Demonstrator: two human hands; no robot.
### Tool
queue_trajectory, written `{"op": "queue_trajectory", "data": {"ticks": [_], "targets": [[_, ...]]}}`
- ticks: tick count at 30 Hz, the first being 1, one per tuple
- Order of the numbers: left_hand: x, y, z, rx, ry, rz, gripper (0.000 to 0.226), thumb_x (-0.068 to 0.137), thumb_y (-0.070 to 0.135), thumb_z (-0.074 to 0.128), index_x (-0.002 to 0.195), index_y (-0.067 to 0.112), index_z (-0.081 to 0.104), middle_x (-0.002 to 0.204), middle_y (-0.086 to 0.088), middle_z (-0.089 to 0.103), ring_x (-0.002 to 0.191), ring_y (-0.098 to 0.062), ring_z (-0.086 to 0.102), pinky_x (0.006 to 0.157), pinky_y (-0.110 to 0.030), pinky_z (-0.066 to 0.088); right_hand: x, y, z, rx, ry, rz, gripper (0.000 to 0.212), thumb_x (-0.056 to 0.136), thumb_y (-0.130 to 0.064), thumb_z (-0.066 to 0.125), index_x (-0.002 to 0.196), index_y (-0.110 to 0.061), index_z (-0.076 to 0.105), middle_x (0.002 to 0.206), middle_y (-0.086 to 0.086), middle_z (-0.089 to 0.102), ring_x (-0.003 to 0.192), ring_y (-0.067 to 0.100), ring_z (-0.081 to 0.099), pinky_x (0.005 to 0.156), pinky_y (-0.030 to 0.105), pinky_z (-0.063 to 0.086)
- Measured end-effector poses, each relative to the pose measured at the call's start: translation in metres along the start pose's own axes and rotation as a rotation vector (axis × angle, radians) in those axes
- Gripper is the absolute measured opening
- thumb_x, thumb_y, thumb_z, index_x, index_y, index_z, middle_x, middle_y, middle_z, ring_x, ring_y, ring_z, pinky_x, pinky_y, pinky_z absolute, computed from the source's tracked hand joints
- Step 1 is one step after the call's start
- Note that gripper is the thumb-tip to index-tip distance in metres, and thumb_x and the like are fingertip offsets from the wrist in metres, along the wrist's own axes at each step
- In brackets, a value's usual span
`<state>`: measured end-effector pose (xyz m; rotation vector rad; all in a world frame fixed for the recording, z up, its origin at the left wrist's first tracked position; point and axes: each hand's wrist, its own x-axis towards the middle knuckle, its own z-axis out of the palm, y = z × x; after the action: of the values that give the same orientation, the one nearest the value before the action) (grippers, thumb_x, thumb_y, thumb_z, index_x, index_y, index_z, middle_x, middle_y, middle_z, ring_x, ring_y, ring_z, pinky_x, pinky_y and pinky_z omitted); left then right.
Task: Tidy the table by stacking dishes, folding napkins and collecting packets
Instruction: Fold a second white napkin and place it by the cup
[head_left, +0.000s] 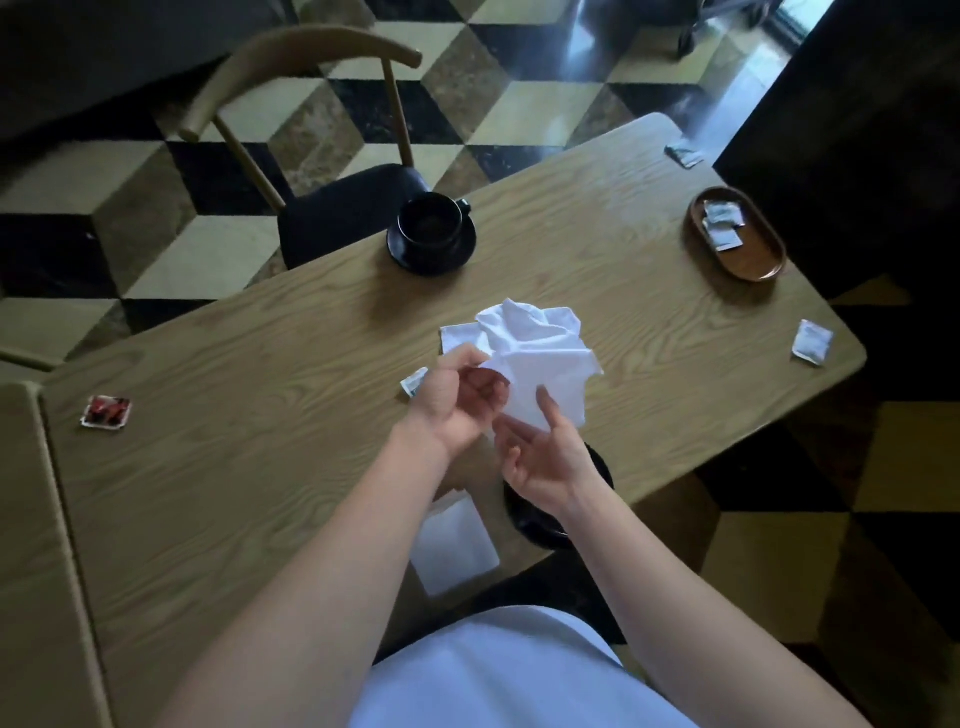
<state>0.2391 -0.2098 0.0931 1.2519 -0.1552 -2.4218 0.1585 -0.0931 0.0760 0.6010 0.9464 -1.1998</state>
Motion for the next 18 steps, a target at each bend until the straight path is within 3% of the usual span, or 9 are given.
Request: {"op": "queue_trajectory", "data": {"ticks": [2, 4, 6, 7, 9, 11, 13, 15, 18], "targets": [[-0.021, 0.012, 0.008, -0.013, -0.114, 0.065, 0.02, 0.08, -0.003, 0.051, 0.066, 0.009, 0.058, 0.057, -0.002, 0.056, 0.046, -0.012, 0.054, 0.049, -0.024, 0.05, -0.008, -0.008, 0.012, 0.064, -0.059, -0.074, 0.071, 0.097, -0.057, 0.044, 0.145, -0.005, 0.045, 0.103, 0.005, 0.065, 0.077, 0.014, 0.061, 0.053, 0.019, 0.049], [-0.044, 0.022, 0.014, 0.012, -0.21, 0.121, 0.014, 0.08, -0.004, 0.053, 0.076, 0.006, 0.062, 0.074, -0.006, 0.06, 0.059, -0.013, 0.061, 0.06, -0.023, 0.053, -0.024, -0.02, 0.039, -0.158, -0.032, -0.312, 0.06, 0.098, -0.051, 0.036, 0.15, -0.02, 0.041, 0.123, -0.001, 0.06, 0.098, 0.013, 0.059, 0.071, 0.023, 0.052], [-0.068, 0.034, 0.019, 0.047, -0.308, 0.201, 0.014, 0.08, -0.002, 0.059, 0.092, 0.004, 0.062, 0.085, -0.008, 0.064, 0.073, -0.014, 0.065, 0.073, -0.023, 0.053, -0.046, -0.022, 0.065, -0.622, -0.014, -0.705, 0.038, 0.092, -0.036, 0.043, 0.127, -0.031, 0.057, 0.11, -0.008, 0.06, 0.092, 0.003, 0.053, 0.075, 0.019, 0.049], [-0.078, 0.04, 0.022, 0.057, -0.344, 0.241, 0.014, 0.081, -0.002, 0.061, 0.094, 0.004, 0.062, 0.087, -0.009, 0.066, 0.077, -0.015, 0.067, 0.074, -0.024, 0.054, -0.055, -0.022, 0.073, -0.654, -0.106, -0.758, 0.028, 0.089, -0.025, 0.051, 0.116, -0.025, 0.059, 0.095, -0.004, 0.06, 0.08, 0.001, 0.051, 0.07, 0.017, 0.05], [-0.102, 0.053, 0.024, 0.065, -0.367, 0.335, 0.009, 0.083, -0.001, 0.061, 0.086, 0.006, 0.059, 0.082, -0.008, 0.066, 0.077, -0.016, 0.067, 0.071, -0.024, 0.054, -0.069, -0.02, 0.083, -0.102, -0.489, -0.522, 0.047, 0.076, -0.006, 0.073, 0.119, -0.006, 0.054, 0.089, 0.006, 0.059, 0.076, -0.003, 0.059, 0.07, 0.013, 0.05], [-0.121, 0.067, 0.026, 0.07, -0.368, 0.425, 0.012, 0.087, -0.002, 0.061, 0.082, 0.009, 0.058, 0.08, -0.006, 0.066, 0.077, -0.015, 0.067, 0.07, -0.024, 0.055, -0.081, -0.018, 0.096, 0.012, -0.728, -0.365, 0.076, 0.052, -0.016, 0.092, 0.115, -0.006, 0.05, 0.112, 0.013, 0.061, 0.105, 0.017, 0.064, 0.089, 0.03, 0.052], [-0.141, 0.079, 0.029, 0.089, -0.394, 0.531, 0.01, 0.091, -0.001, 0.06, 0.085, 0.007, 0.059, 0.086, -0.008, 0.069, 0.084, -0.017, 0.068, 0.076, -0.025, 0.056, -0.103, -0.015, 0.119, -0.288, -0.827, -0.433, 0.065, 0.064, -0.033, 0.09, 0.115, -0.014, 0.054, 0.128, 0.009, 0.057, 0.126, 0.028, 0.052, 0.102, 0.043, 0.046], [-0.159, 0.09, 0.029, 0.14, -0.415, 0.665, 0.004, 0.093, 0.0, 0.059, 0.091, -0.003, 0.058, 0.096, -0.016, 0.066, 0.094, -0.023, 0.067, 0.084, -0.029, 0.054, -0.115, -0.009, 0.136, -0.41, -0.906, -0.482, 0.053, 0.077, -0.039, 0.081, 0.12, -0.017, 0.058, 0.133, 0.007, 0.055, 0.14, 0.028, 0.041, 0.108, 0.049, 0.042], [-0.184, 0.105, 0.029, 0.319, -0.37, 0.83, 0.018, 0.092, 0.01, 0.066, 0.086, -0.006, 0.059, 0.087, -0.012, 0.065, 0.082, -0.022, 0.065, 0.073, -0.029, 0.049, -0.129, 0.005, 0.163, -0.68, -0.904, -0.575, 0.065, 0.084, -0.051, 0.072, 0.135, -0.014, 0.057, 0.146, 0.008, 0.054, 0.145, 0.023, 0.038, 0.112, 0.048, 0.041]]}}
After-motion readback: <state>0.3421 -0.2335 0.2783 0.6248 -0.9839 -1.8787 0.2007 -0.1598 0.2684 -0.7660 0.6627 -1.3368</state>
